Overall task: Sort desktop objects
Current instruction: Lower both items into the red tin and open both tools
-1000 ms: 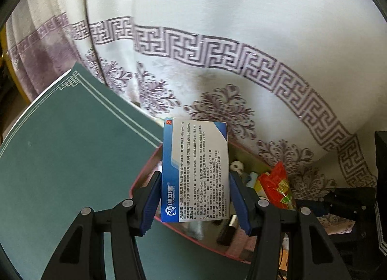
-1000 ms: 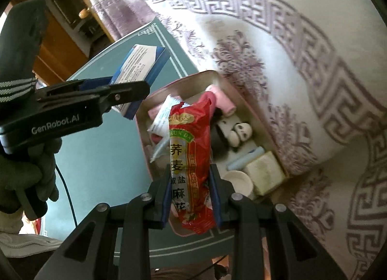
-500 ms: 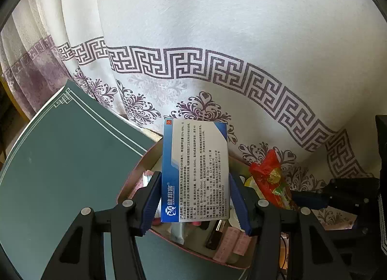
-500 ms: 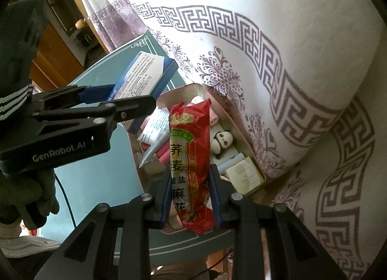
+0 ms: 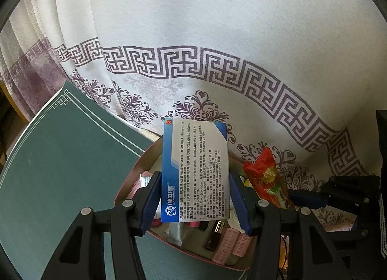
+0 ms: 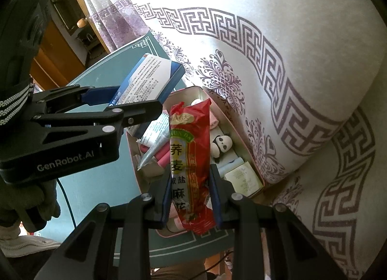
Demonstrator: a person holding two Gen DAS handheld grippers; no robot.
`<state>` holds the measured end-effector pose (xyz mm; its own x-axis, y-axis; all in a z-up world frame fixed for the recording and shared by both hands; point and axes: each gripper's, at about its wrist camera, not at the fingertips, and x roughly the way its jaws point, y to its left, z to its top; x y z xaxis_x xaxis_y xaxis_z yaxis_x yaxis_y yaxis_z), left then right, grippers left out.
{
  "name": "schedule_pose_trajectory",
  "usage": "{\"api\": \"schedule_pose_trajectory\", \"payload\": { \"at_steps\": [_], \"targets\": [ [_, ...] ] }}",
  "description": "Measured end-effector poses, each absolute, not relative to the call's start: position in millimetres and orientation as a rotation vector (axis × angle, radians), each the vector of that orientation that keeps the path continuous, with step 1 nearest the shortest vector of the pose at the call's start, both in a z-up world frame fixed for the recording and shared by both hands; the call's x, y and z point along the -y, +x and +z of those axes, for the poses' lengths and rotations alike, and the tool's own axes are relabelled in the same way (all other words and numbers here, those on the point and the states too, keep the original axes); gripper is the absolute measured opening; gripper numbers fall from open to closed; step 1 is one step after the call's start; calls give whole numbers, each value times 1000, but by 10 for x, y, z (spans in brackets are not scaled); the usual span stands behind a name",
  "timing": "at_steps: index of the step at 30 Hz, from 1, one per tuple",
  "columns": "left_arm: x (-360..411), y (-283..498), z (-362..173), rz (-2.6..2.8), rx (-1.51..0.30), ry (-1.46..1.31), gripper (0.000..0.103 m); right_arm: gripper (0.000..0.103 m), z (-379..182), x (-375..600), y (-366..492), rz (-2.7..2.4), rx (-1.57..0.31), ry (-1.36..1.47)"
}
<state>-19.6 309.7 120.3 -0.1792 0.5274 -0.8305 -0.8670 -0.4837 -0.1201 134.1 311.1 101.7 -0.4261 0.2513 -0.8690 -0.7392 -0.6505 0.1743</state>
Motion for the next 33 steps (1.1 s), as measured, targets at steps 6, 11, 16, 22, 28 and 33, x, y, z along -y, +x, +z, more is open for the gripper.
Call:
{"api": "schedule_pose_trajectory", "payload": {
  "at_steps": [6,11,16,22,28,33],
  "targets": [
    [-3097,-202,1195,1816,-478,-1069,56,30,1015,-3120,1339,2098,-738,-1150],
    [-3096,-215,1160,1783,-463,-1084,56,30,1007,-3132,1326,2090,-744,-1152],
    [-3102,-234,1077,1746,-438,-1109,81,33,942,-3199,1345,2052,-787,-1152],
    [-3055,-330,1033,1773,-425,-1133,81,33,865,-3237,1362,2023,-818,-1163],
    [-2983,-397,1110,1830,-425,-1095,81,34,856,-3226,1313,2027,-813,-1179],
    [-2845,-422,1361,1946,-431,-976,89,50,834,-3244,1289,2008,-820,-1195]
  ]
}}
